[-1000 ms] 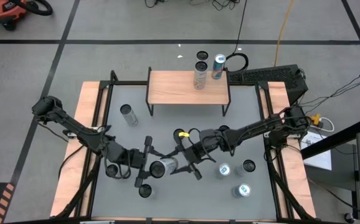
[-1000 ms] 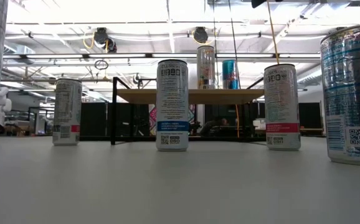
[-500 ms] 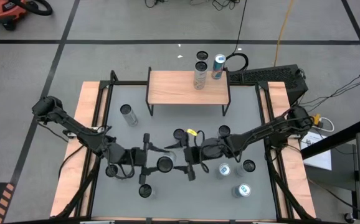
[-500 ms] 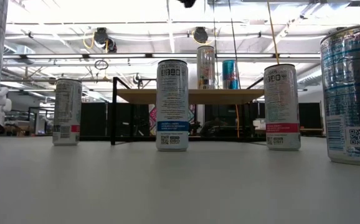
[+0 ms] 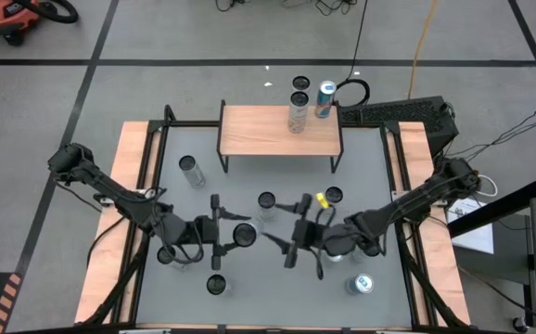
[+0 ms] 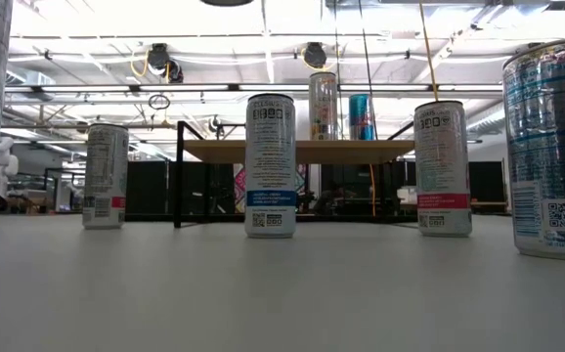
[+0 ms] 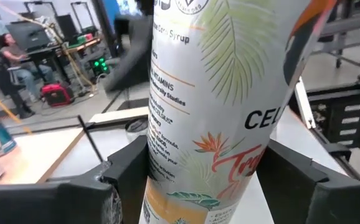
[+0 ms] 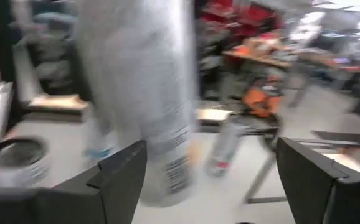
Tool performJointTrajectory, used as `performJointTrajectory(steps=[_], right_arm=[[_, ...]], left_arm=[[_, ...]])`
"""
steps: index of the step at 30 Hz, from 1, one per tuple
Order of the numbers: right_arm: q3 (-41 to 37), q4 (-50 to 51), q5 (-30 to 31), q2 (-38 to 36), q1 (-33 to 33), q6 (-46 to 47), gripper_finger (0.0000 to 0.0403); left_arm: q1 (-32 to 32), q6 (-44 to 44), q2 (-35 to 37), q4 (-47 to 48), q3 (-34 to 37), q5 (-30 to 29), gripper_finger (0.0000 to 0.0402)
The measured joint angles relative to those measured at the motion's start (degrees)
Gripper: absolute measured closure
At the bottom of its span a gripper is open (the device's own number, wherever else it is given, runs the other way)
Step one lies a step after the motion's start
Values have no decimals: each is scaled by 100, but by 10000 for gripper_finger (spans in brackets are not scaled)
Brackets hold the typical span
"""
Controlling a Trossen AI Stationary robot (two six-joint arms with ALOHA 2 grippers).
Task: Place canned beverage on shelf
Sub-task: Put the white yellow soda can on the shelf aligned with the other white yellow soda cans
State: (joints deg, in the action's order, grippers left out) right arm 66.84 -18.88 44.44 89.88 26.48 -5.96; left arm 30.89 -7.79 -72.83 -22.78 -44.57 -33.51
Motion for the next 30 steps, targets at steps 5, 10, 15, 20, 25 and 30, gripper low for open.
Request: performJointTrajectory(steps=[5,10,15,20,25,30], right_arm=[[6,-624,832,-18,290,-549,113],[5,-1290,597,-17,402,-810,112],[2,-1518,741,-15,394,-676,112],[-3,-1923,1572,-8,358,-741,112],[-3,-2231,1409,-8,245,-869,112],[-3,-2207,679,28,7,-886,112]], left_arm=[[-13,147,-7,-57,2,-323,156],[-13,213,-7,-67,2,-1001,155],[-15,304,0,-84,2,-1804,155],[-26,299,4,-110,2,-2365,155],[-230,298,8,-258,2,-2654,155],[-477,452,8,-231,2,-2654,155]])
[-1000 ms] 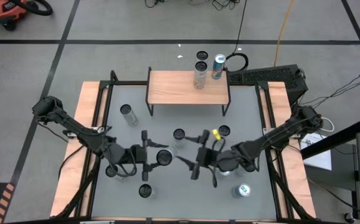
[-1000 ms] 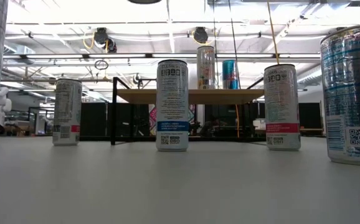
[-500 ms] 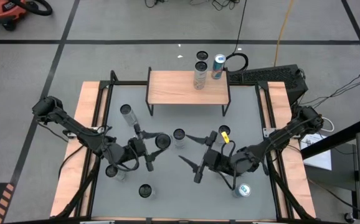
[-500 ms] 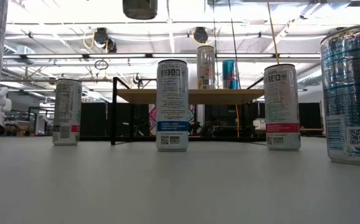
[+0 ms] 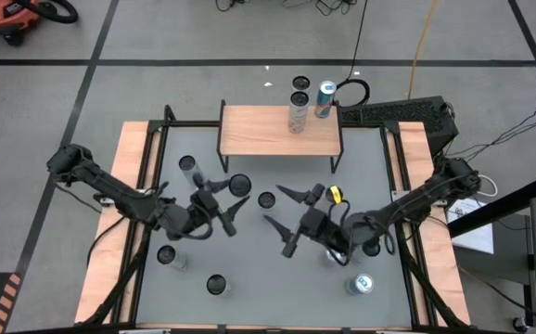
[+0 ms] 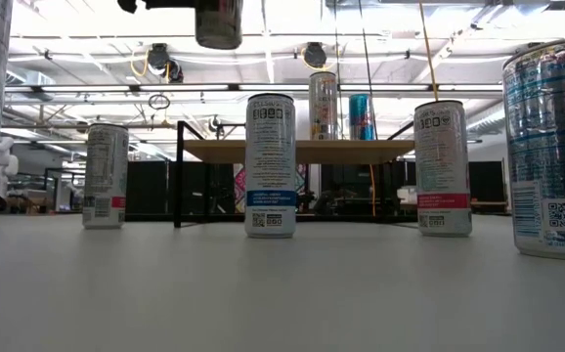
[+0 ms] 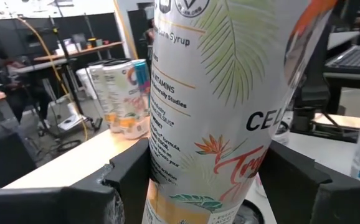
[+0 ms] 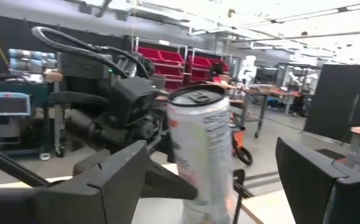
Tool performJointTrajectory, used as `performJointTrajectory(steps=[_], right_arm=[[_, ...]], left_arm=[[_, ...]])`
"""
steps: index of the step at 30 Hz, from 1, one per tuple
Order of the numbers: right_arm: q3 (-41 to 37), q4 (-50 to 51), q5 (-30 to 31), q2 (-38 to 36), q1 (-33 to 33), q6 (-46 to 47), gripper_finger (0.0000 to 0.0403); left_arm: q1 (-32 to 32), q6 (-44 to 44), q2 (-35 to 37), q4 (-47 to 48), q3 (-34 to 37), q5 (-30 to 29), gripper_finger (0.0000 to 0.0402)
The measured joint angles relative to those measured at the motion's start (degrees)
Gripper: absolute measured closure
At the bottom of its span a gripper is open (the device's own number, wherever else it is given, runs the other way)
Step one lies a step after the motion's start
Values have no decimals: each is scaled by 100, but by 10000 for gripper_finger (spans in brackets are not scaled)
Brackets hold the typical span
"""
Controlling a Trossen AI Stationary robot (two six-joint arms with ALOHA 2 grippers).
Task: Place canned beverage on shelf
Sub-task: Put the white yellow soda can on the shelf aligned with the other white yellow soda cans
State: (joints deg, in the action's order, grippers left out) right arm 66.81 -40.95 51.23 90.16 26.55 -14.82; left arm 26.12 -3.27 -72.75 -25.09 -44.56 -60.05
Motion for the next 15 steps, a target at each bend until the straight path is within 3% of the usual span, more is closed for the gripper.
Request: performJointTrajectory(steps=[9,15], right_arm=[[0,130,-544,117,-508,169,112],[0,314,-1345,117,-881,354,112]], left_arm=[[-113,-4,0,59,0,3,155],[-115,-4,0,81,-2,7,155]])
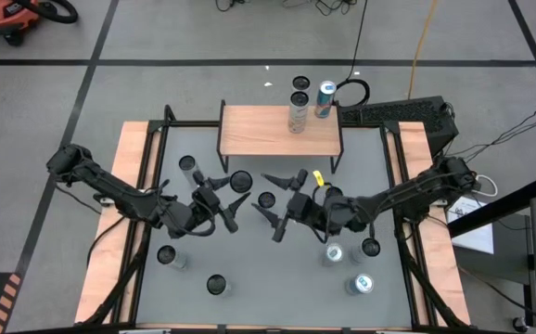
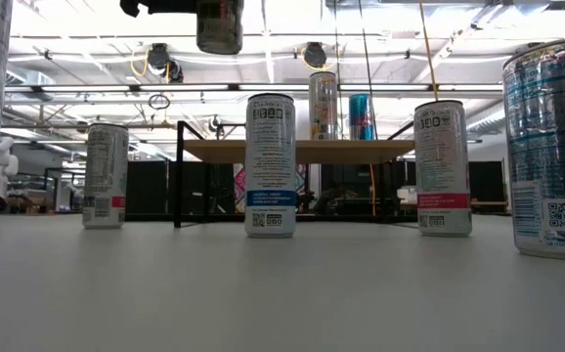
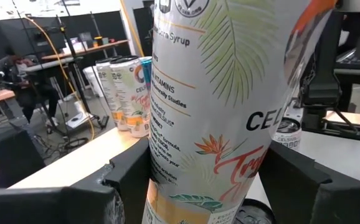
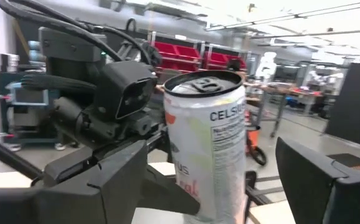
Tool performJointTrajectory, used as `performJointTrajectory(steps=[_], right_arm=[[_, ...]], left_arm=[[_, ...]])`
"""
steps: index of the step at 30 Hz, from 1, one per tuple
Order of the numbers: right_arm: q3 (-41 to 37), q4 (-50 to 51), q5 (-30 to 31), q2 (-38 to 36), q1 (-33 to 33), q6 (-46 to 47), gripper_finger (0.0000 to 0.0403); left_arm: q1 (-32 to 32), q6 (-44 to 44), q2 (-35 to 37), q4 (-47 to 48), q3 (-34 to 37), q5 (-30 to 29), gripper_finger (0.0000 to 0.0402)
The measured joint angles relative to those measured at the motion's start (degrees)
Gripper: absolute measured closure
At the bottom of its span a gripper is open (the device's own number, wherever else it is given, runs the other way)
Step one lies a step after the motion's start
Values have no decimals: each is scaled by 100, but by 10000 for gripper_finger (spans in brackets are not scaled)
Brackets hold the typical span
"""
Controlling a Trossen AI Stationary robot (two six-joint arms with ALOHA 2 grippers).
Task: Place canned beverage on shelf
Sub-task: Put the white yellow soda can on the shelf aligned with the other white yellow soda cans
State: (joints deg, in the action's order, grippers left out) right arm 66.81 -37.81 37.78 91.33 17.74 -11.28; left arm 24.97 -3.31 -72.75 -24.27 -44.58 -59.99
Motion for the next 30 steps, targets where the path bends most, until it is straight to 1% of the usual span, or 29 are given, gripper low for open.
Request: performJointTrajectory(steps=[2,5,10,13,14,17,19,23,26,30], right_arm=[[0,28,-205,0,-89,7,112],[-2,89,-257,0,-190,-47,112],[-2,40,-807,0,-422,-126,112],[-2,-12,-842,51,-572,-135,112],[-4,1,-975,58,-624,-153,112],[-4,-114,-1624,146,-808,-146,112],[-4,-208,-1863,211,-910,-145,112],[-4,-384,-1886,316,-1034,-165,112],[-4,-534,-2147,374,-1127,-203,112],[-4,-784,-2190,444,-1183,-257,112]], left_arm=[[1,-1,0,0,0,0,155],[1,-2,0,0,0,9,155],[-10,-2,0,0,0,15,155],[-31,-3,0,17,0,17,155],[-44,-4,0,25,0,17,155],[-94,-6,0,74,-4,17,155],[-129,-3,0,96,-4,20,155],[-185,-2,0,112,-4,21,155],[-220,-2,0,137,-4,39,155],[-304,2,0,132,-4,192,155]])
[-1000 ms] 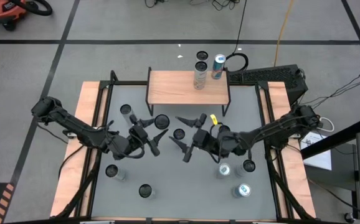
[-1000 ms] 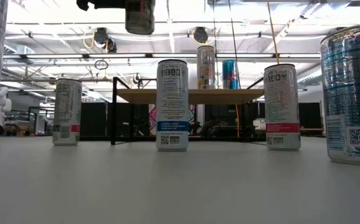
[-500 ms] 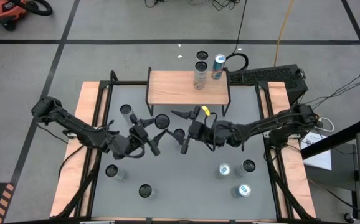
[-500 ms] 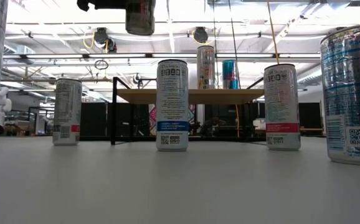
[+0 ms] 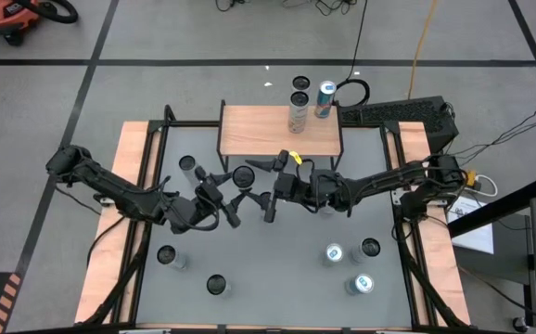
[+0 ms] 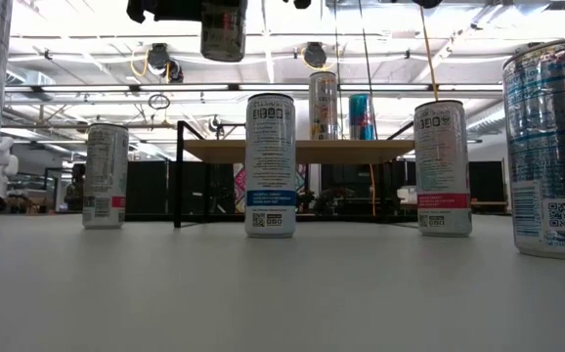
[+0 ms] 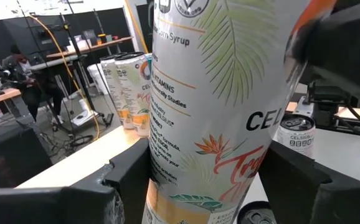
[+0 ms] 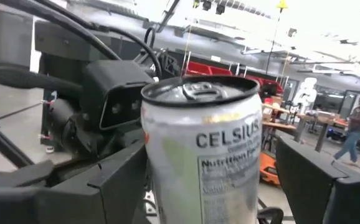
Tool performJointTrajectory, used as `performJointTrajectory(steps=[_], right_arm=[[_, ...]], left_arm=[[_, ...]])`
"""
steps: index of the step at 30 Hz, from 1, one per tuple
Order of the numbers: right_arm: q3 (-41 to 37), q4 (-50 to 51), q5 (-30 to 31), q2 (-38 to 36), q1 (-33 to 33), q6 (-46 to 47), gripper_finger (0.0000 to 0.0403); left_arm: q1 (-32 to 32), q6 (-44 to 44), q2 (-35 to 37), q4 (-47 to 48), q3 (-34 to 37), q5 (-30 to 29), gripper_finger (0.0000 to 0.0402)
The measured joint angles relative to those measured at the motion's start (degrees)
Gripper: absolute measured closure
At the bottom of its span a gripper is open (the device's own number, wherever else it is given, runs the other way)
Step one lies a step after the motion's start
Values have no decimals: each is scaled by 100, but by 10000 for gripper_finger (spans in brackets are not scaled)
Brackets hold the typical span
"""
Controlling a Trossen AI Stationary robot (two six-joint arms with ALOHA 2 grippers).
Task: Place canned beverage on shelf
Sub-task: Put the white yellow soda can on the shelf aligned with the other white yellow soda cans
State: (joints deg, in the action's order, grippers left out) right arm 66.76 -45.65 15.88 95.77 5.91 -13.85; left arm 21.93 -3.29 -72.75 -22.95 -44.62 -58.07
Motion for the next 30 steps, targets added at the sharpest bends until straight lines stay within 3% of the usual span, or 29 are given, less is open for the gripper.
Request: performJointTrajectory(steps=[8,20,24,30], right_arm=[[0,-151,-249,46,-31,-192,125],[0,-133,-249,44,-35,-212,218],[0,-121,-253,44,-35,-274,219],[0,-105,-262,44,-33,-268,176]], left_arm=[[-90,0,0,5,0,342,155],[-96,18,2,5,0,317,155],[-96,32,2,85,0,315,155],[-98,145,7,185,-1,359,155]])
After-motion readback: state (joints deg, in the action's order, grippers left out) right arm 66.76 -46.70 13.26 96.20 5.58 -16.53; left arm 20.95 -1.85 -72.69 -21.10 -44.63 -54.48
